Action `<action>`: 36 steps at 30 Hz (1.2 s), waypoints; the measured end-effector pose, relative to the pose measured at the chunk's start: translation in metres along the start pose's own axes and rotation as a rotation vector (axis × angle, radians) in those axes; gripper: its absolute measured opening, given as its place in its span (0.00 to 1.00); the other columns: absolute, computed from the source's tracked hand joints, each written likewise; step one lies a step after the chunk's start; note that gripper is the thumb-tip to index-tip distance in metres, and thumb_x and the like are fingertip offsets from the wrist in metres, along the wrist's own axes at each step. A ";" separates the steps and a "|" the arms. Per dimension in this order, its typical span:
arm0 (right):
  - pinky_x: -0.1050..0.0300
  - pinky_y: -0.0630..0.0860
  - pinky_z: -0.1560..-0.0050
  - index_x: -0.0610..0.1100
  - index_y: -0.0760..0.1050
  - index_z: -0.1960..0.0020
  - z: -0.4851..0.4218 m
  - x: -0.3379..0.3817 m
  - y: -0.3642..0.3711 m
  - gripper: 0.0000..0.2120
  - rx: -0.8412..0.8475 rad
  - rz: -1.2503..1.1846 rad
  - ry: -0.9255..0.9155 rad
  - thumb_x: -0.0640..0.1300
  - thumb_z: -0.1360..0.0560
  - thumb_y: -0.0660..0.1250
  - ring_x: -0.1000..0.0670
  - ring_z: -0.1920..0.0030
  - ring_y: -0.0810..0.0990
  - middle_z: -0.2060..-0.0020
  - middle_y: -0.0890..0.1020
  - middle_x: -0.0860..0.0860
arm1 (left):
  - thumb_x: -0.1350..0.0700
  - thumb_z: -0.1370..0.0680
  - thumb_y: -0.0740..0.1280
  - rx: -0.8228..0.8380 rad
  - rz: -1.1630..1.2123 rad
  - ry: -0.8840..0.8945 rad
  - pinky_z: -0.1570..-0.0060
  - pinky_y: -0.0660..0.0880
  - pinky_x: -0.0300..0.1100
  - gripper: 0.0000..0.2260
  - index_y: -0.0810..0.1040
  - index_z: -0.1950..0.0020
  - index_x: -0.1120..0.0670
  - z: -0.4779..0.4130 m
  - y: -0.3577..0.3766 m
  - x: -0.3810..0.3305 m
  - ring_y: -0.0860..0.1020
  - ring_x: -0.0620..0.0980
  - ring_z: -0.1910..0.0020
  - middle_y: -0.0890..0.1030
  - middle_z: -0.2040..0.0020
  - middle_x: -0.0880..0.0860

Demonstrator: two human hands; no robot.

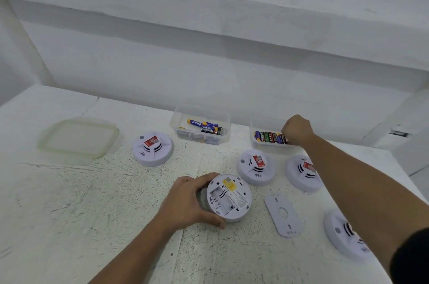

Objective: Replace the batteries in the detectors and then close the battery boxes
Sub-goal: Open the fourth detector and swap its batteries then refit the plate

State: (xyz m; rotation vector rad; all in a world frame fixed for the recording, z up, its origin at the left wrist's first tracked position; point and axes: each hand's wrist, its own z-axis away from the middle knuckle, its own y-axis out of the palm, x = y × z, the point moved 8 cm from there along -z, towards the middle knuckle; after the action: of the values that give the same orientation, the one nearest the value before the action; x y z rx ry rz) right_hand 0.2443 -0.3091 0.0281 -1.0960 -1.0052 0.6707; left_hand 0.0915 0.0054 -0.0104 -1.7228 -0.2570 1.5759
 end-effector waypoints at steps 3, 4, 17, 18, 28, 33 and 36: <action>0.59 0.67 0.67 0.36 0.74 0.63 -0.001 -0.004 -0.001 0.07 0.010 -0.044 -0.001 0.28 0.30 0.61 0.41 0.61 0.82 0.60 0.82 0.37 | 0.30 0.53 0.76 0.001 -0.002 -0.002 0.49 0.67 0.35 0.41 0.62 0.44 0.20 0.000 0.001 0.002 0.66 0.41 0.45 0.73 0.51 0.27; 0.57 0.71 0.63 0.35 0.75 0.60 0.001 -0.006 -0.003 0.06 0.012 -0.066 0.002 0.28 0.30 0.61 0.43 0.61 0.80 0.58 0.82 0.36 | 0.29 0.53 0.76 0.001 -0.003 -0.005 0.49 0.67 0.35 0.41 0.62 0.43 0.21 0.001 0.001 0.002 0.66 0.42 0.45 0.72 0.50 0.29; 0.73 0.70 0.62 0.45 0.79 0.54 0.173 0.065 -0.004 0.05 -0.081 -0.337 -0.395 0.39 0.24 0.65 0.58 0.63 0.76 0.61 0.81 0.55 | 0.44 0.44 0.82 0.006 0.150 0.108 0.51 0.71 0.25 0.34 0.70 0.45 0.30 0.012 -0.015 0.000 0.76 0.31 0.48 0.76 0.48 0.27; 0.72 0.71 0.60 0.47 0.79 0.52 0.189 0.075 0.013 0.04 0.005 -0.304 -0.436 0.42 0.23 0.65 0.59 0.61 0.76 0.59 0.81 0.56 | 0.45 0.44 0.83 0.012 0.153 0.113 0.52 0.71 0.25 0.33 0.70 0.46 0.30 0.013 -0.018 0.001 0.76 0.31 0.48 0.76 0.48 0.26; 0.76 0.66 0.57 0.46 0.77 0.42 0.239 0.125 0.083 0.11 0.097 -0.358 -0.544 0.43 0.24 0.67 0.65 0.55 0.71 0.49 0.76 0.50 | 0.46 0.45 0.84 0.027 0.135 0.092 0.53 0.71 0.23 0.36 0.70 0.44 0.34 0.023 -0.060 0.038 0.74 0.29 0.46 0.76 0.48 0.26; 0.69 0.71 0.56 0.50 0.78 0.46 0.227 0.154 0.087 0.07 0.224 -0.317 -0.547 0.46 0.24 0.66 0.55 0.55 0.77 0.51 0.77 0.54 | 0.48 0.44 0.83 0.026 0.133 0.114 0.53 0.70 0.22 0.36 0.68 0.43 0.31 0.026 -0.080 0.049 0.74 0.28 0.46 0.74 0.48 0.23; 0.66 0.73 0.56 0.48 0.79 0.49 0.212 0.178 0.078 0.06 0.295 -0.253 -0.567 0.47 0.23 0.66 0.57 0.56 0.78 0.56 0.79 0.57 | 0.45 0.43 0.82 0.001 0.134 0.140 0.52 0.70 0.22 0.35 0.69 0.42 0.32 0.027 -0.085 0.053 0.75 0.30 0.46 0.75 0.46 0.26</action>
State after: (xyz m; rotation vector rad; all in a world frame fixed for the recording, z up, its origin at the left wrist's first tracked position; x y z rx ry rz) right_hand 0.1284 -0.0459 0.0371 -0.5100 -1.4446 0.9116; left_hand 0.1071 0.1065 0.0059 -1.8725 -0.0725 1.5401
